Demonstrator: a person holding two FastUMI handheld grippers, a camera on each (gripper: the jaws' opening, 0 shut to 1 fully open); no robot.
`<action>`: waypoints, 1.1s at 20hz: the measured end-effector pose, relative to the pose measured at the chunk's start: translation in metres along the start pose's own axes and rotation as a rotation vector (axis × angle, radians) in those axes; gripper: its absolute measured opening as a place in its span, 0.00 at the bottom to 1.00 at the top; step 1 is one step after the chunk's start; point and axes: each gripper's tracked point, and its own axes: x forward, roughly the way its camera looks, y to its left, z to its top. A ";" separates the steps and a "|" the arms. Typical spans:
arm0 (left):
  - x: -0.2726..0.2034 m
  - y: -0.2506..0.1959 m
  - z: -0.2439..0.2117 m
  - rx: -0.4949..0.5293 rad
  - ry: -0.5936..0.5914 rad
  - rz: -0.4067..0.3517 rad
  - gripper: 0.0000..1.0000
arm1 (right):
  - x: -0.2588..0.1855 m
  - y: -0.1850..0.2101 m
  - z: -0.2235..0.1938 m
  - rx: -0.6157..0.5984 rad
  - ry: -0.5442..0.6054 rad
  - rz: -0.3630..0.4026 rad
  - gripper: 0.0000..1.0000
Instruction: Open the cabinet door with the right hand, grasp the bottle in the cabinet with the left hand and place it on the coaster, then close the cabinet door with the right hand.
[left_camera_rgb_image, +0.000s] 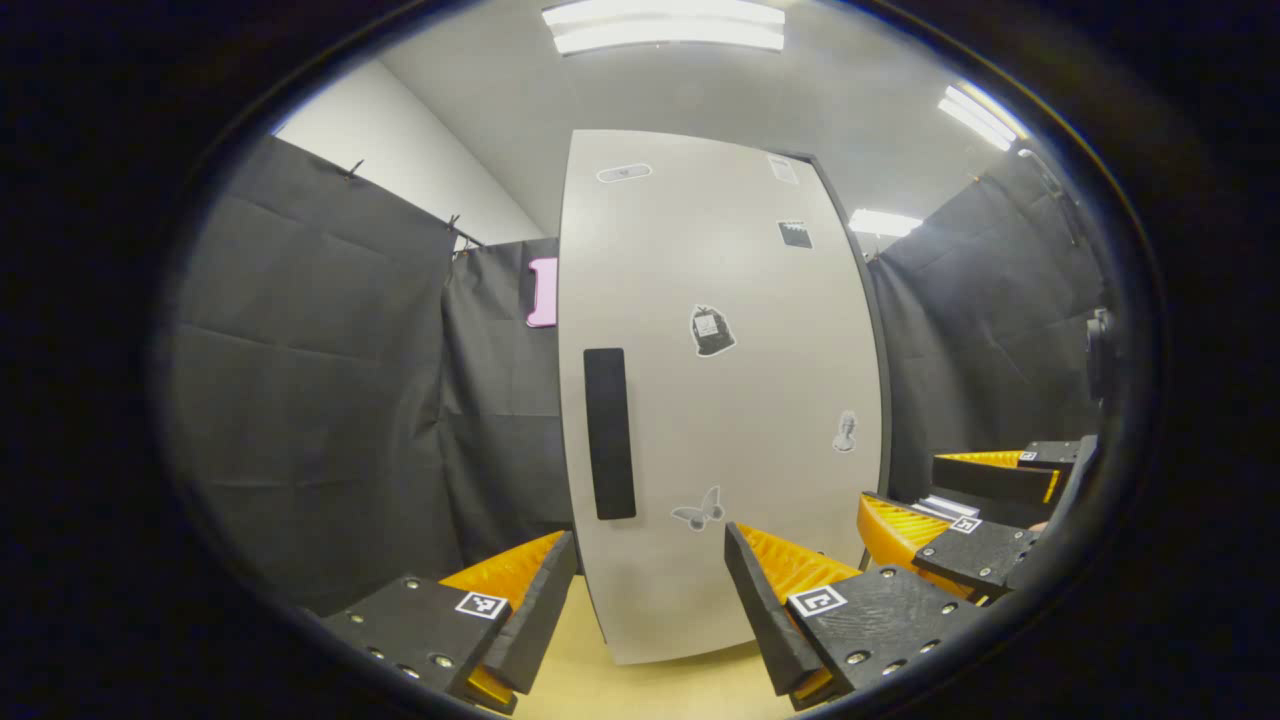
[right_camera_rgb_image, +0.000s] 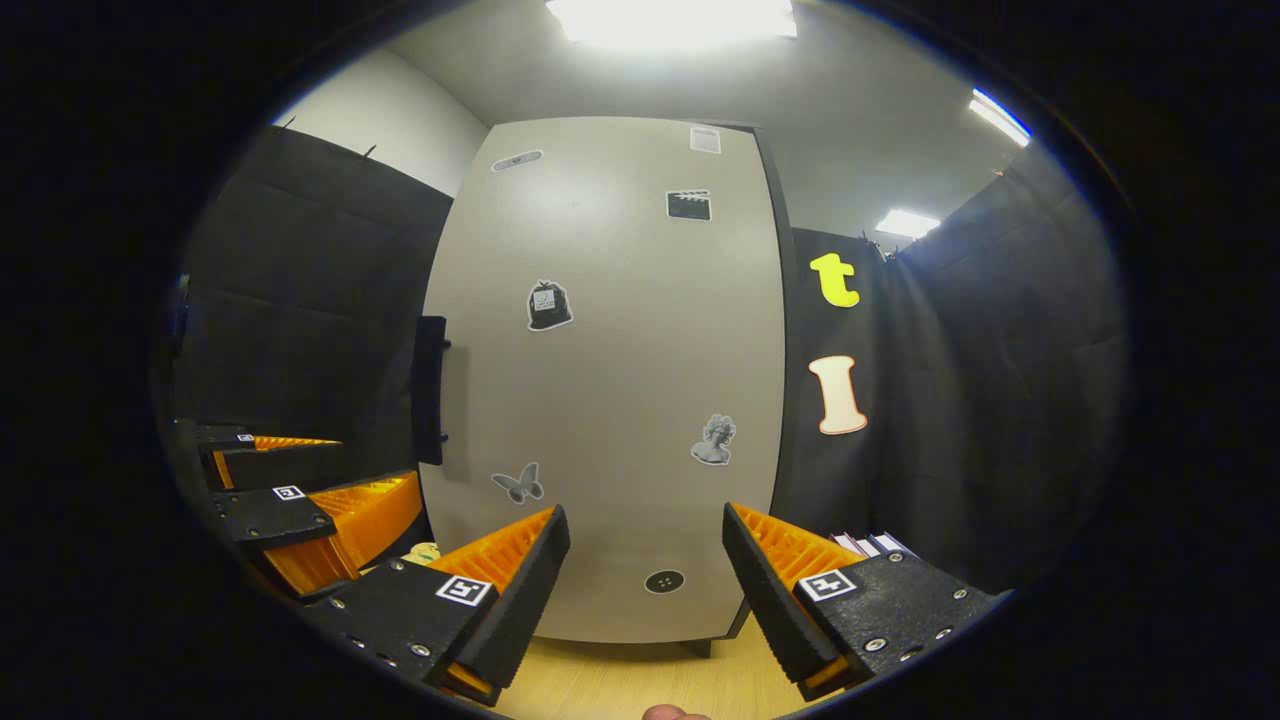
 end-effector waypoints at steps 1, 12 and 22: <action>0.000 0.002 0.000 0.007 -0.002 0.007 0.86 | 0.000 0.000 0.001 -0.004 0.001 -0.001 0.95; 0.003 0.007 -0.001 -0.006 -0.013 0.035 0.86 | 0.001 0.006 0.034 -0.027 -0.070 -0.025 0.95; 0.002 0.000 0.010 0.037 -0.033 -0.010 0.86 | 0.000 0.002 0.022 0.027 -0.028 -0.047 0.95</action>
